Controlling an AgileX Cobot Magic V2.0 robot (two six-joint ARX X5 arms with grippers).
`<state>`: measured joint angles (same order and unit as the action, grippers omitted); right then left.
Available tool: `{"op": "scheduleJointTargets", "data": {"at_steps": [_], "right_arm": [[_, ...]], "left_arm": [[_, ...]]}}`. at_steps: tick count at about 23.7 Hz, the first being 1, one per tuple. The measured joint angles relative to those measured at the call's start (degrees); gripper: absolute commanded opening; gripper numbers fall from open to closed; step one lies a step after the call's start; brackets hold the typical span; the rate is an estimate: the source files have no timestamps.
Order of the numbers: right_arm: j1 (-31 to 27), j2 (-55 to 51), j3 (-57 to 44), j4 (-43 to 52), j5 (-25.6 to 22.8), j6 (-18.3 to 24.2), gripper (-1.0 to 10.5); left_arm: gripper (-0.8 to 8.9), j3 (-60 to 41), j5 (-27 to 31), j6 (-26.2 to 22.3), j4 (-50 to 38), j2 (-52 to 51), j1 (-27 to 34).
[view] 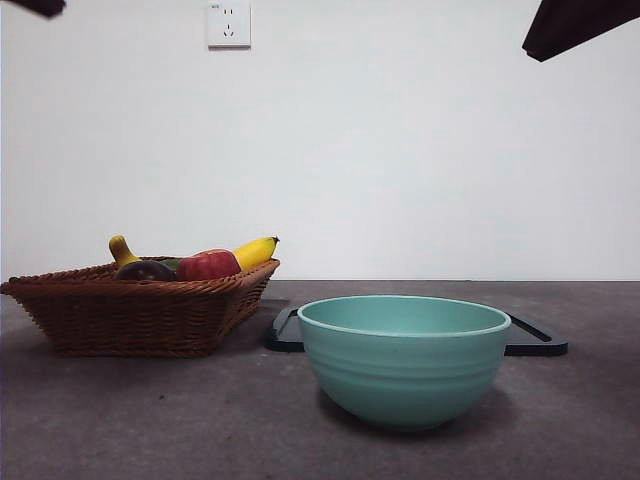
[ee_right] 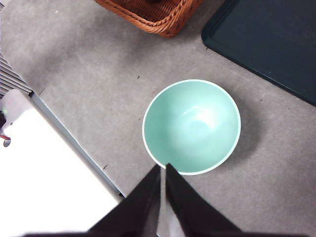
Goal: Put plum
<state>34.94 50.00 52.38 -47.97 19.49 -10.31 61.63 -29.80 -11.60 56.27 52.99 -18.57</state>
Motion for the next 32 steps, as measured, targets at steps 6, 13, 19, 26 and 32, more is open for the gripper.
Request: {"op": "scheduleJointTargets", "data": {"at_steps": [6, 13, 19, 26, 32], "right_arm": [[0.0, 0.0, 0.0, 0.0, 0.0, 0.0, 0.1], [0.0, 0.0, 0.0, 0.0, 0.0, 0.0, 0.1], [0.0, 0.0, 0.0, 0.0, 0.0, 0.0, 0.1], [0.0, 0.0, 0.0, 0.0, 0.0, 0.0, 0.1], [0.0, 0.0, 0.0, 0.0, 0.0, 0.0, 0.1]], "left_arm": [[0.11, -6.6, 1.8, -3.5, -32.5, -14.5, 12.1], [0.11, -30.1, 21.7, 1.5, -60.0, -30.9, 19.0], [0.11, -44.4, 25.8, 3.7, -60.9, -38.8, 20.2], [0.11, -54.9, 25.9, 5.2, -61.1, -45.4, 20.3], [0.11, -59.2, 26.4, 6.4, -59.6, -48.6, 20.3]]}}
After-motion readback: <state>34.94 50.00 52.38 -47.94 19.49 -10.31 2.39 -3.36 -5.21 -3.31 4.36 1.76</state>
